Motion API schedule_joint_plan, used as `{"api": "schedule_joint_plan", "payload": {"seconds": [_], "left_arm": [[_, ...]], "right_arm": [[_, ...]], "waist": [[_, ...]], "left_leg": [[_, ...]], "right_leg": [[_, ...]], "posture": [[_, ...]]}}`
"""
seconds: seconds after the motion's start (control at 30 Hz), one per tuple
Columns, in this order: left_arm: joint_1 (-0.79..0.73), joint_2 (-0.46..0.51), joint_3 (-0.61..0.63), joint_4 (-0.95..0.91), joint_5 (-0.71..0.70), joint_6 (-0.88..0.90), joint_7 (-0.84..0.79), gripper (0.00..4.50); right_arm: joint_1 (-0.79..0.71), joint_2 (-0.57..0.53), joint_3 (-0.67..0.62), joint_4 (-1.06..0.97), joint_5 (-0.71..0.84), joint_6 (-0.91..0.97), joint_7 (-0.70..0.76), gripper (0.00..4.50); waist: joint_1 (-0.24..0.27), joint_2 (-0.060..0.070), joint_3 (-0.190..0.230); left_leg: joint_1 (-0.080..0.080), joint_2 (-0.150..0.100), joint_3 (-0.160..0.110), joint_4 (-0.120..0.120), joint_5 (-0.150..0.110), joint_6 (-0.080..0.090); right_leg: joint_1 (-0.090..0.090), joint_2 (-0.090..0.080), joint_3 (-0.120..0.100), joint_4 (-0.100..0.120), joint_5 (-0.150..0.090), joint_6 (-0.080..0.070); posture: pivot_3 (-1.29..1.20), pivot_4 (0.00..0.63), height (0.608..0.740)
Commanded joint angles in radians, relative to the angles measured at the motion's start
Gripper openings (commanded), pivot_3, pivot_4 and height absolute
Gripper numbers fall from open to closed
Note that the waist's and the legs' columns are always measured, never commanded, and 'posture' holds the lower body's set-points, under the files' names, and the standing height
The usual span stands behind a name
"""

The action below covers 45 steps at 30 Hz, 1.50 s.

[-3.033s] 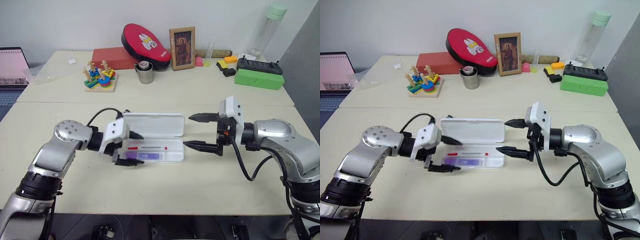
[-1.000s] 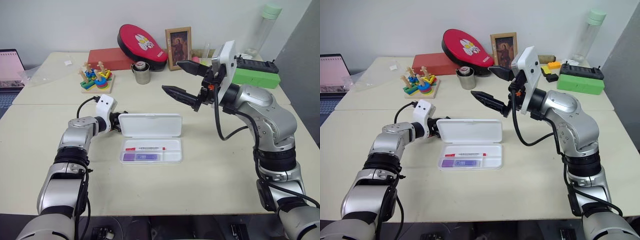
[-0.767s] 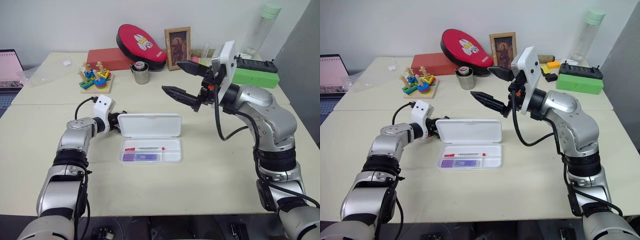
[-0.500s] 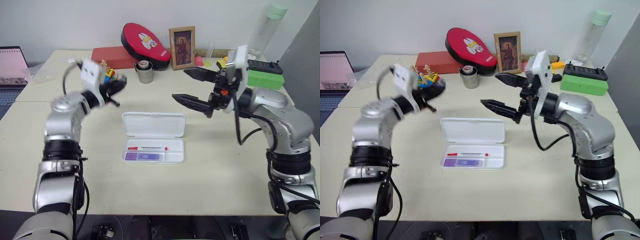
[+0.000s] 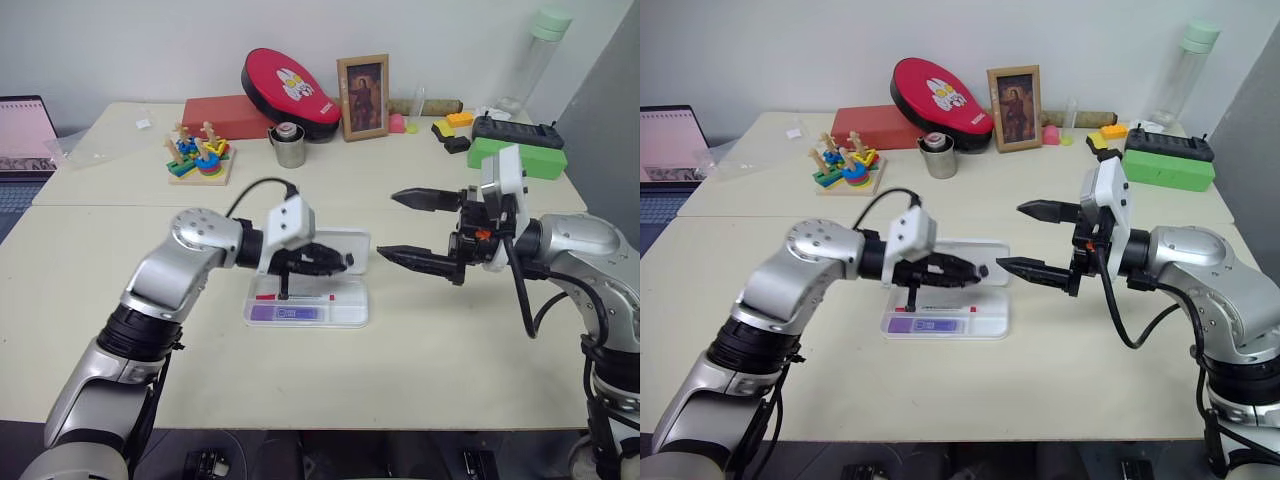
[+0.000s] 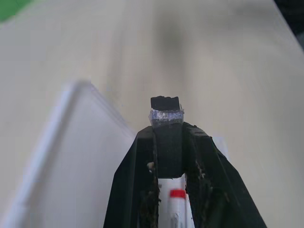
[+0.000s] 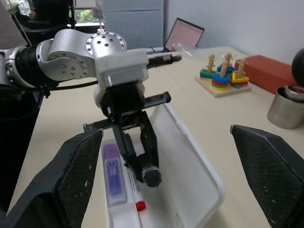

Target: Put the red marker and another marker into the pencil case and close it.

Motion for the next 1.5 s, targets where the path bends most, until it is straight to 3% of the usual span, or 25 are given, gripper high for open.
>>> {"api": "schedule_joint_plan", "payload": {"seconds": [0.03, 0.67, 0.73, 0.8, 1.23, 1.33, 1.5], "left_arm": [[-0.003, -0.023, -0.06, 0.025, 0.072, -0.062, -0.012, 0.42], [0.044, -0.067, -0.088, -0.011, 0.123, 0.01, 0.006, 0.42], [0.043, -0.074, -0.086, -0.007, 0.132, 0.014, 0.02, 1.12], [0.044, -0.076, -0.084, -0.008, 0.131, 0.016, 0.021, 1.34], [0.044, -0.085, -0.057, -0.021, 0.106, 0.035, 0.034, 3.87], [0.028, -0.142, 0.029, -0.048, 0.048, 0.074, 0.113, 4.47], [0.064, -0.174, 0.276, -0.189, -0.068, 0.202, 0.29, 4.47]], "right_arm": [[0.024, -0.016, -0.02, -0.063, 0.0, 0.002, -0.036, 4.5], [0.056, -0.014, -0.012, -0.073, 0.0, -0.008, -0.073, 4.5], [0.054, -0.014, -0.011, -0.071, -0.001, -0.009, -0.071, 4.5], [0.053, -0.014, -0.01, -0.069, 0.0, -0.01, -0.069, 4.5], [0.044, -0.012, -0.002, -0.052, -0.002, -0.017, -0.054, 4.5], [0.016, 0.021, 0.01, -0.014, -0.015, -0.039, -0.063, 4.5], [-0.134, 0.132, 0.079, 0.19, -0.107, -0.11, -0.088, 4.5]], "waist": [[0.001, 0.0, 0.0], [0.001, 0.0, 0.0], [0.001, 0.0, 0.0], [0.001, 0.0, 0.0], [0.001, 0.0, 0.0], [0.001, 0.0, 0.0], [-0.003, 0.0, 0.0]], "left_leg": [[0.0, 0.0, 0.0, 0.0, 0.0, 0.0], [0.0, 0.0, 0.0, 0.0, 0.0, 0.0], [0.0, 0.0, 0.0, 0.0, 0.0, 0.0], [0.0, 0.0, 0.0, 0.0, 0.0, 0.0], [0.0, 0.0, 0.0, 0.0, 0.0, 0.0], [0.0, 0.0, 0.0, 0.0, 0.0, 0.0], [0.0, 0.0, -0.001, 0.001, 0.0, 0.0]], "right_leg": [[0.0, 0.0, 0.0, 0.0, 0.0, 0.0], [0.0, 0.0, 0.0, 0.0, 0.0, 0.0], [0.0, 0.0, 0.0, 0.0, 0.0, 0.0], [0.0, 0.0, 0.0, 0.0, 0.0, 0.0], [0.0, 0.0, 0.0, 0.0, 0.0, 0.0], [0.0, 0.0, 0.0, 0.0, 0.0, 0.0], [0.0, 0.0, 0.0, 0.001, 0.0, 0.0]], "posture": [[0.0, 0.15, 0.74], [0.0, 0.15, 0.74], [0.0, 0.15, 0.74], [0.0, 0.15, 0.74], [0.0, 0.15, 0.74], [0.0, 0.15, 0.74], [0.0, 0.15, 0.74]]}}
